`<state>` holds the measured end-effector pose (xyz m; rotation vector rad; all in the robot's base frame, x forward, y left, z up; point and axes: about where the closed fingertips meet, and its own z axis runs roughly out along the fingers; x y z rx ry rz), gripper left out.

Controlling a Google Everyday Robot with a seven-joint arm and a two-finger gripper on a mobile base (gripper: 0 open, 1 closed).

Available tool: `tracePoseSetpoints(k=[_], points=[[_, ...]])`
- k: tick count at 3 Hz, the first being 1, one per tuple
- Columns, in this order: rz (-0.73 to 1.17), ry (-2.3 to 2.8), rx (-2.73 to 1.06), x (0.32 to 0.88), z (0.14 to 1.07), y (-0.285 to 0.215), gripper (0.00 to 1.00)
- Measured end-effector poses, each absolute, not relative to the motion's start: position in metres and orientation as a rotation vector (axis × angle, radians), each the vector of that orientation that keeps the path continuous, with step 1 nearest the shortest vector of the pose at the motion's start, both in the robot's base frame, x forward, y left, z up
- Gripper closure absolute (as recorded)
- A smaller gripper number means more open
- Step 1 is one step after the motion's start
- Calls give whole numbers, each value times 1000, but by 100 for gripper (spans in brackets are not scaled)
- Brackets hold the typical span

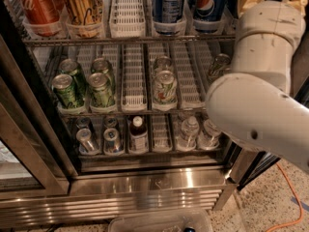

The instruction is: Pick pepsi can from top shelf of fridge

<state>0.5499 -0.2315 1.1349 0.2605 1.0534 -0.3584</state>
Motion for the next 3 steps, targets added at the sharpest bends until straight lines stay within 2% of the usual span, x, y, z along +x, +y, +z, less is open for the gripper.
tracePoseSetpoints(k=[3], points=[[-227, 1106, 267, 488, 1139, -219, 100]])
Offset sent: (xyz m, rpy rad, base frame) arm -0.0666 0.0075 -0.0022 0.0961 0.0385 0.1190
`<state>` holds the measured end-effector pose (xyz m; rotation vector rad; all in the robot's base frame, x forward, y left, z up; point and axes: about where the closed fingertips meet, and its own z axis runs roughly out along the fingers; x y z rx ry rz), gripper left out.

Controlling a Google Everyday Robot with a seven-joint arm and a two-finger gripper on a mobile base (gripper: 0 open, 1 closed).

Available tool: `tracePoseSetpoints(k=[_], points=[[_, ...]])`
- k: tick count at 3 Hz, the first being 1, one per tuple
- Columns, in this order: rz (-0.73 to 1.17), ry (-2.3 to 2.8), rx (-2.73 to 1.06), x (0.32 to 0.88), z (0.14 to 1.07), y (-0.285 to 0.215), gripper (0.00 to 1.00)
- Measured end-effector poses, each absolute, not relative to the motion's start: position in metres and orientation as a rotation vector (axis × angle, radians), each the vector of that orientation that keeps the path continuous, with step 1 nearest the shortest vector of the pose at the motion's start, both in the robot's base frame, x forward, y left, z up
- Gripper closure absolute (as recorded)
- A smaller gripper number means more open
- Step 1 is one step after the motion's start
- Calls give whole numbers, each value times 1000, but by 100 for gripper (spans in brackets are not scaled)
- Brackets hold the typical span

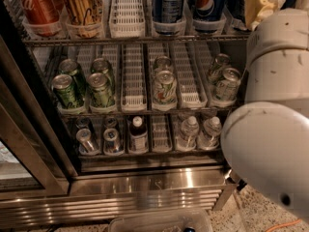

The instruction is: Pick pepsi can from top shelf of fridge

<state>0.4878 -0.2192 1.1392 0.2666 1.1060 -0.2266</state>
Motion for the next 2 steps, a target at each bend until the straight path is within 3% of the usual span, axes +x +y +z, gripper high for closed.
tracePoseSetpoints(k=[2], points=[[-67, 1147, 228, 470, 1140, -191, 100]])
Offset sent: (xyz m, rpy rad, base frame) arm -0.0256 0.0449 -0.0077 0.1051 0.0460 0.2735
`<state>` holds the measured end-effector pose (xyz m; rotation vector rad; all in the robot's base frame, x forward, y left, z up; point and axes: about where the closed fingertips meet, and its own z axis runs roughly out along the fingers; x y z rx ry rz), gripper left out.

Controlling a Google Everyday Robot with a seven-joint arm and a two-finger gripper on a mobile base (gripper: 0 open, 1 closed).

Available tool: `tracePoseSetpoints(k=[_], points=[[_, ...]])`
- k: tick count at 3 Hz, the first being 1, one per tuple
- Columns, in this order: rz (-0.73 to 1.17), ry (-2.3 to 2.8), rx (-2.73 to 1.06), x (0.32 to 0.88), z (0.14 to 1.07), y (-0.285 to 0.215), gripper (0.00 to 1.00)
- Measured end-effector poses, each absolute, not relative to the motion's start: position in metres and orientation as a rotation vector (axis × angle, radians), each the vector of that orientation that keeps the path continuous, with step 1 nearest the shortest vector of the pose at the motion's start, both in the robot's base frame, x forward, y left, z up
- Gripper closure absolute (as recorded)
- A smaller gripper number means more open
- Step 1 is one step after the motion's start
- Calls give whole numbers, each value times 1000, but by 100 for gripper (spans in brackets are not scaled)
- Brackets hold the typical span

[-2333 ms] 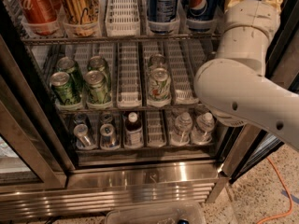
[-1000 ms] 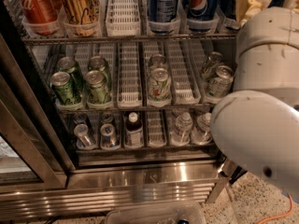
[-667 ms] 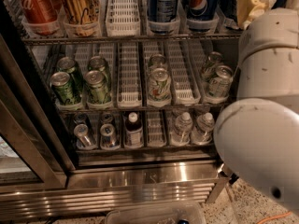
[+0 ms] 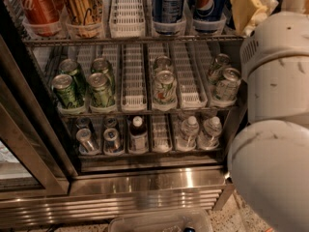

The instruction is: Pick pepsi can from top shelf of fridge

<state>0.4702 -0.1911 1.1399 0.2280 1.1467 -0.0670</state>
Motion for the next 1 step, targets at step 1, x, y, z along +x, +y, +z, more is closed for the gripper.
tracePoseSetpoints(k=[1], points=[[2, 1161, 211, 463, 1140, -180, 100]])
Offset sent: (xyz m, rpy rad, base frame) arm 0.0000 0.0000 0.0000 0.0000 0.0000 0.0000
